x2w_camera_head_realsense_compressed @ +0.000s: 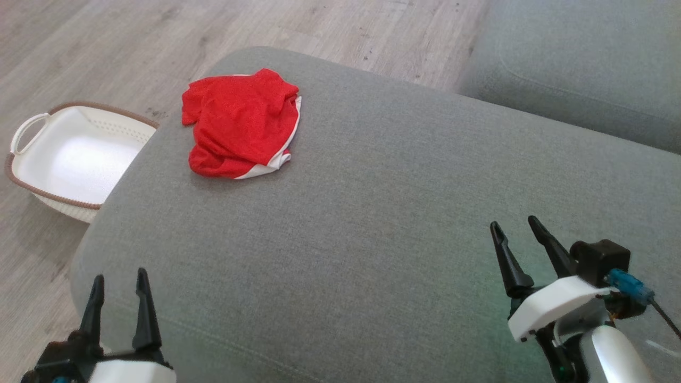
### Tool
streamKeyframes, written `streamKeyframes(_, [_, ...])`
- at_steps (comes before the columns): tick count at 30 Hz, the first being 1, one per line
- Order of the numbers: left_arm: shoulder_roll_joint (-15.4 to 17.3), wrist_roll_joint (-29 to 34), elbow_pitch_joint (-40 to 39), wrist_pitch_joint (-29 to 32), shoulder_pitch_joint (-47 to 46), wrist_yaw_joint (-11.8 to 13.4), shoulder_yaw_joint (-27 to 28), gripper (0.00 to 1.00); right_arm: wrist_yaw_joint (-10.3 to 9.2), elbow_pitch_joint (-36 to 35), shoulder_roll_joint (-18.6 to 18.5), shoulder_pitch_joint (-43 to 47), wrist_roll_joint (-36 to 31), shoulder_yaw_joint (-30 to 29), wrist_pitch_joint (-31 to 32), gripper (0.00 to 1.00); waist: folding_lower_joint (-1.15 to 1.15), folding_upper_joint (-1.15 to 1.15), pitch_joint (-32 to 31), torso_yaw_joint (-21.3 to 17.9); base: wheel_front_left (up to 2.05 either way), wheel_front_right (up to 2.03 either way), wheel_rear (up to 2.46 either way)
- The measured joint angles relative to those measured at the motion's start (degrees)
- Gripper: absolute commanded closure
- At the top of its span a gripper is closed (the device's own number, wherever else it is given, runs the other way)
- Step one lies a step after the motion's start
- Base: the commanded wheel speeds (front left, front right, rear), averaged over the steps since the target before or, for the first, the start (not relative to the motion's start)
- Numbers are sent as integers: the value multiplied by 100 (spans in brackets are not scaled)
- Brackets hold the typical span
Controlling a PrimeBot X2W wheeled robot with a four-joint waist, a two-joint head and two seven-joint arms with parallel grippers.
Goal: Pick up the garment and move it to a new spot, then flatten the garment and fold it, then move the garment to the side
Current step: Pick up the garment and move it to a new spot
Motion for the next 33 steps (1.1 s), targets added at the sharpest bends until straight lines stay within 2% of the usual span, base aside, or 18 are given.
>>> streamKeyframes(5, [-22, -252, -241, 4, -152, 1, 35, 0, 0, -55, -33, 1, -2, -57, -9, 0, 0, 0, 124, -66, 0, 0, 0])
streamKeyframes(8, [11, -370, -469, 325, -629, -9, 68, 0, 0, -162, -48, -1, -7, -86, 58, 0, 0, 0, 249, -97, 0, 0, 0])
streamKeyframes(12, [265, -624, -442, 975, -1625, -24, 225, 0, 0, -431, -77, -38, -94, -62, 153, 0, 0, 0, 493, -191, 0, 0, 0])
streamKeyframes(15, [423, -967, -12, 1574, -2468, -113, 326, 0, 0, -698, -146, -201, -158, 36, 245, 0, 1, 0, 756, -307, 0, 0, 0])
streamKeyframes(20, [733, -1345, 868, 2205, -3586, -156, 583, 0, 0, -1170, -323, -604, -260, 179, 425, 0, 2, 0, 1278, -615, 0, 0, 0])
streamKeyframes(24, [1039, -1434, 1540, 2713, -4155, 74, 756, 0, 0, -1526, -474, -760, -313, 257, 554, 0, 2, 0, 1730, -933, 0, 0, 0])
streamKeyframes(27, [1239, -1500, 1878, 3039, -4394, 127, 816, 0, 0, -1775, -527, -883, -359, 258, 619, 0, 2, 0, 2095, -1185, 0, 0, 0])
streamKeyframes(33, [1291, -1785, 2501, 3680, -4793, 192, 915, 0, 0, -2107, -617, -987, -408, 264, 704, 0, 3, -1, 2771, -1649, 0, 0, 0])
